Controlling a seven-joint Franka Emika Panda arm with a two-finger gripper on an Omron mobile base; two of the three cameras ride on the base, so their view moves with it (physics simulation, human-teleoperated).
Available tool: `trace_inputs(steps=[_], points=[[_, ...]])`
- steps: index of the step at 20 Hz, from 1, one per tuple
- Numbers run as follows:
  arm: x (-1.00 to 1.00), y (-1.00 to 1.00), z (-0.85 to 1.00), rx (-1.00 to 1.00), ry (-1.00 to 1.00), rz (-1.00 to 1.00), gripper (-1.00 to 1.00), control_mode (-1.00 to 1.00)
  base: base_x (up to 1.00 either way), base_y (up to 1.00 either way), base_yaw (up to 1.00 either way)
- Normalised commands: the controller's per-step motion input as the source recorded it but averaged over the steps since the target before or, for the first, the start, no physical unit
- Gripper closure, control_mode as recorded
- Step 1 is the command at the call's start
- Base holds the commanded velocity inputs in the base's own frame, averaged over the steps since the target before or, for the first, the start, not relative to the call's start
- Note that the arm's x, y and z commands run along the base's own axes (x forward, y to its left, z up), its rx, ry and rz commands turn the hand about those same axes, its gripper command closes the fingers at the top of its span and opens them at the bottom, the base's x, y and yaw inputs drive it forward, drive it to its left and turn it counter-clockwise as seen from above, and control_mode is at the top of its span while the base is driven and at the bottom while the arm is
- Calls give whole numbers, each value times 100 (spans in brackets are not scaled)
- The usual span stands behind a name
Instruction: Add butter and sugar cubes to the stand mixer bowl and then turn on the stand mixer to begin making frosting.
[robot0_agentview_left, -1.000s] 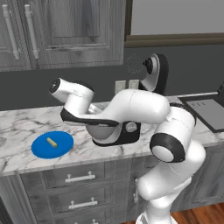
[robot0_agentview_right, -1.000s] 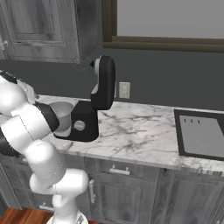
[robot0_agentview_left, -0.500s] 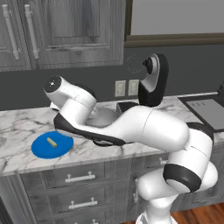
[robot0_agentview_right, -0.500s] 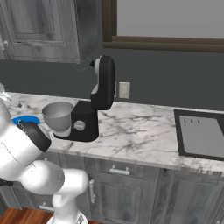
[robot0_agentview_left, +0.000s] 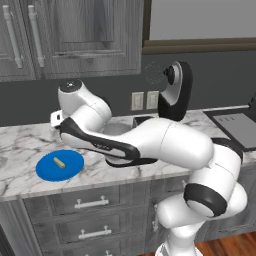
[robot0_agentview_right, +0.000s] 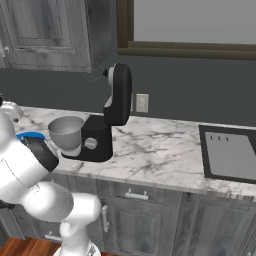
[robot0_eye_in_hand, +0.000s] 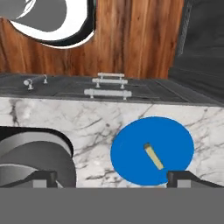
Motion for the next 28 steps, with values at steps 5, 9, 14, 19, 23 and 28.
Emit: trace_inputs(steps=[5,9,14,19,23,28], points=[[5,31,-37,0,7,44,-100,-100,0,0,0],[12,10,-53,-2,5,28,-100,-100,0,0,0],[19,29,-45,-2,7,19,-100,-100,0,0,0],[24,37,-37,-3,5,11,-100,-100,0,0,0],[19,23,-21,-4,0,2,-100,-100,0,0,0],[20,6,-23,-6,-2,0,-100,-100,0,0,0]])
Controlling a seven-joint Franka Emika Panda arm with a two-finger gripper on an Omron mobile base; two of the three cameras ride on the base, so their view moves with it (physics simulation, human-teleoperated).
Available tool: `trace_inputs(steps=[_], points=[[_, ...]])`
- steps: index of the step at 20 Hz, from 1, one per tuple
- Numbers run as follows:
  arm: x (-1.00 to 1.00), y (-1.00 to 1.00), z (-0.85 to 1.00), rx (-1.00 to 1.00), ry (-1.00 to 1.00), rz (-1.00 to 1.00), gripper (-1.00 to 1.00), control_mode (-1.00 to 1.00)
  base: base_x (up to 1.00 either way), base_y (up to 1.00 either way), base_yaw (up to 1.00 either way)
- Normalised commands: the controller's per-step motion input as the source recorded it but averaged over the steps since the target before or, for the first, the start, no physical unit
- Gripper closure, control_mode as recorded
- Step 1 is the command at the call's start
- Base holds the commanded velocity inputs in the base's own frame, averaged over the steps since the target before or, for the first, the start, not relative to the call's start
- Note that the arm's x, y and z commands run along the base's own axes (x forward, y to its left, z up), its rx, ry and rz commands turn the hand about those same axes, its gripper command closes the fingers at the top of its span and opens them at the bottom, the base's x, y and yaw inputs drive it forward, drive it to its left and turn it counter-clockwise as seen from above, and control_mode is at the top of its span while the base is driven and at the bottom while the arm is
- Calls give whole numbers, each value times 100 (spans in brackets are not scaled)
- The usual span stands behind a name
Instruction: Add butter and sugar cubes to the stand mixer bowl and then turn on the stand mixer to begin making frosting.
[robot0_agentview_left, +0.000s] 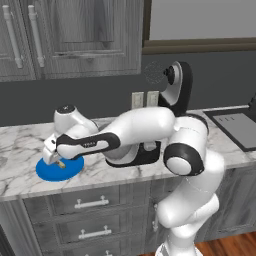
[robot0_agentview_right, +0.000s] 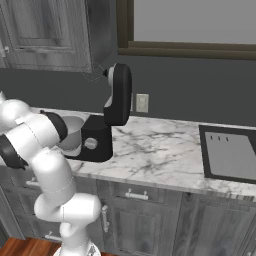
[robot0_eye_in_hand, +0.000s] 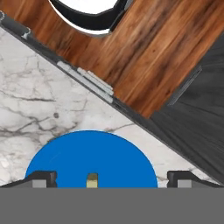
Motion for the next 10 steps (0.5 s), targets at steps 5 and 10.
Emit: trace_inputs(steps=[5,10], points=[[30,6,-23,-3,0,0,-100,-100,0,0,0],[28,11,-22,-1,0,0,-100,-100,0,0,0]])
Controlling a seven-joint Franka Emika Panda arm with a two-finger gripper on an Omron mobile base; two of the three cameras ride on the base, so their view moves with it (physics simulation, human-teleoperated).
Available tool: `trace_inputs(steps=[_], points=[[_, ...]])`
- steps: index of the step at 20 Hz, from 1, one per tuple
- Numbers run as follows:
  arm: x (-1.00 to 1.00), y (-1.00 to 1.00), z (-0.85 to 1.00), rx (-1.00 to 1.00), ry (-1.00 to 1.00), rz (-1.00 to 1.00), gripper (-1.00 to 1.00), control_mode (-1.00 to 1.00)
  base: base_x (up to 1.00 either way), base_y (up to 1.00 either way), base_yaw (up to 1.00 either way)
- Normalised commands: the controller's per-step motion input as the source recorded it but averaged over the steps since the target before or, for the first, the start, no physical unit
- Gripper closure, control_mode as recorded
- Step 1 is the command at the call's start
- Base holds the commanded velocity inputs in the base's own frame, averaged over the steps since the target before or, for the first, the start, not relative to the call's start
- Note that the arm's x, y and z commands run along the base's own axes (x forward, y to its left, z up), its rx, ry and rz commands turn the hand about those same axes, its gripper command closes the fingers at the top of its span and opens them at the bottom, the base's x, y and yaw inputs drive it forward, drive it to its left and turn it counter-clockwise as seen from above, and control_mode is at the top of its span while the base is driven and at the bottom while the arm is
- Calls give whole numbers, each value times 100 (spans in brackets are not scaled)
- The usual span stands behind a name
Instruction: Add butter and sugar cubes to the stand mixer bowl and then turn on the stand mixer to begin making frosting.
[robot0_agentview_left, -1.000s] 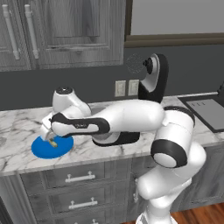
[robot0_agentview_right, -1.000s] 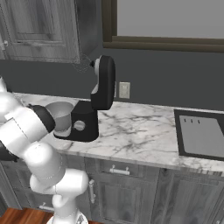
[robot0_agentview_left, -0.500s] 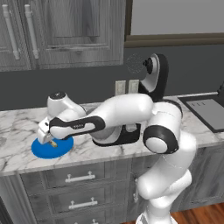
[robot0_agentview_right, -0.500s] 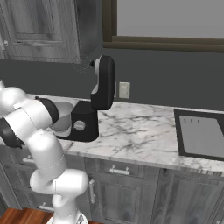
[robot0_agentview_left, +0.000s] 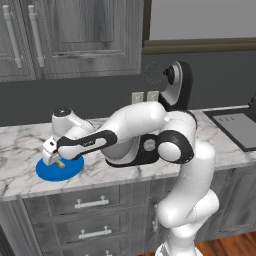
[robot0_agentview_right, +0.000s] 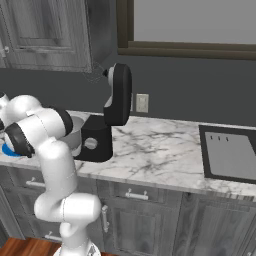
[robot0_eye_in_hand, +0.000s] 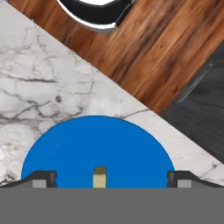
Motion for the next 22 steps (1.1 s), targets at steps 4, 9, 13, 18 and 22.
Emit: trace_inputs(steps=[4,9,13,18,22], points=[[20,13,-23,-1,0,0,-100,-100,0,0,0],[22,13,-26,-1,0,0,-100,-100,0,0,0],[18,2,-28,-2,0,0,-100,-100,0,0,0],[16,0,-23,-1,0,0,-100,-100,0,0,0],[14,4,-19,0,0,0,-100,-100,0,0,0]])
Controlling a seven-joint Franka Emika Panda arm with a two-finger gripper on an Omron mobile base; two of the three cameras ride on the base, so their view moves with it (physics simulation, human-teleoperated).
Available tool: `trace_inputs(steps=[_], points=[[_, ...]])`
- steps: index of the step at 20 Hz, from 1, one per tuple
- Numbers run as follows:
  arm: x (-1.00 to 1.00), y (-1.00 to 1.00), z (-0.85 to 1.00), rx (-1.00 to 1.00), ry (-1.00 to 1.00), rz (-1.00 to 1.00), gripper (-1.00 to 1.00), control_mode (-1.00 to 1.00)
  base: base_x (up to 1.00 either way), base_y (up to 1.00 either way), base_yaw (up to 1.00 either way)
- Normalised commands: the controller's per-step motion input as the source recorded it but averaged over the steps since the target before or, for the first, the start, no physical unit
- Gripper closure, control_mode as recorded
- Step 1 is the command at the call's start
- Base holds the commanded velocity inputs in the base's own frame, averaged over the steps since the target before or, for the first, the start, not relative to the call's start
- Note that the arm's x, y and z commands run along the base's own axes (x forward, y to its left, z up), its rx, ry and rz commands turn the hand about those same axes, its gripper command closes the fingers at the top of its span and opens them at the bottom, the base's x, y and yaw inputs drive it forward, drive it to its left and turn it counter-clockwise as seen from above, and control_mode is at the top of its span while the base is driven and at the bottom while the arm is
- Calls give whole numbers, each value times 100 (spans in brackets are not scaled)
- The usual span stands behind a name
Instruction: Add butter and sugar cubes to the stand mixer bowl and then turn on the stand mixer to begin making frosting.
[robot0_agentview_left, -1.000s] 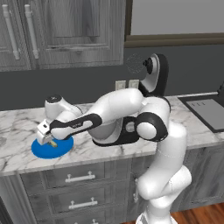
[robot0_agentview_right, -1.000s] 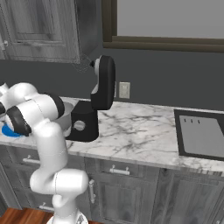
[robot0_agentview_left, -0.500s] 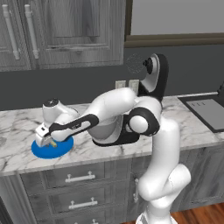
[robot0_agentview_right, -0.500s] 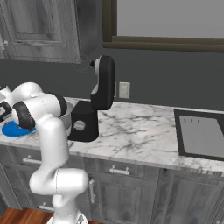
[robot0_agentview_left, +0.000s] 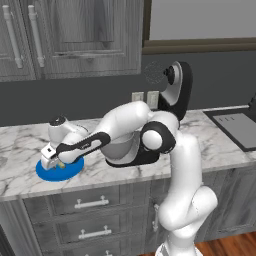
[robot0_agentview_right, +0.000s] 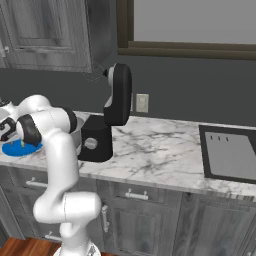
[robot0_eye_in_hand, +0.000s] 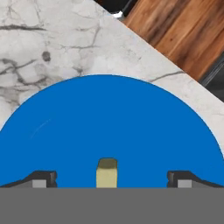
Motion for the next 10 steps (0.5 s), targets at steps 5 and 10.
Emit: trace_inputs(steps=[5,10], points=[[15,10,-19,0,0,0,-100,-100,0,0,0],[15,14,-22,0,0,0,-100,-100,0,0,0]])
